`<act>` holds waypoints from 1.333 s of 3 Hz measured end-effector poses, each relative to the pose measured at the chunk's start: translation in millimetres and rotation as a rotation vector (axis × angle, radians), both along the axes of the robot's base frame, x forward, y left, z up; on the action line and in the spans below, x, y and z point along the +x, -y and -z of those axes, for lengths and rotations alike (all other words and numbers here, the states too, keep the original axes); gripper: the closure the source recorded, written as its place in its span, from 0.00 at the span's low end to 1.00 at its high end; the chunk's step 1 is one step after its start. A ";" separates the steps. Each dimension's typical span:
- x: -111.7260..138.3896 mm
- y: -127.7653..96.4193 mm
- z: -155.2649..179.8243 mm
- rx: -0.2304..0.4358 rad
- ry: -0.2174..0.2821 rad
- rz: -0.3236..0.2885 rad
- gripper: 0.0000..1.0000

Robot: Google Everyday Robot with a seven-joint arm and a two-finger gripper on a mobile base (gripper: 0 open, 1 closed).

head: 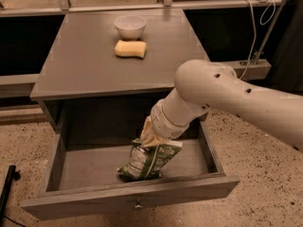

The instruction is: Place green jalapeno chip bag into top drawer

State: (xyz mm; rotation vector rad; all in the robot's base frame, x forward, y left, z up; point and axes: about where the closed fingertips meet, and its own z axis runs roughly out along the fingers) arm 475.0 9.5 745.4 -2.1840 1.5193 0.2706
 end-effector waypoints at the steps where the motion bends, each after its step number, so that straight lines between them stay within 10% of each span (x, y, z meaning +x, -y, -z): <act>1: -0.5 0.7 -0.7 -0.003 -0.003 -0.001 0.05; 4: -23.1 38.8 -37.1 -0.072 -0.049 0.040 0.00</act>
Offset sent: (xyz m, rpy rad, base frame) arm -0.0065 -0.0131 0.0105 -0.0519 0.0587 0.0118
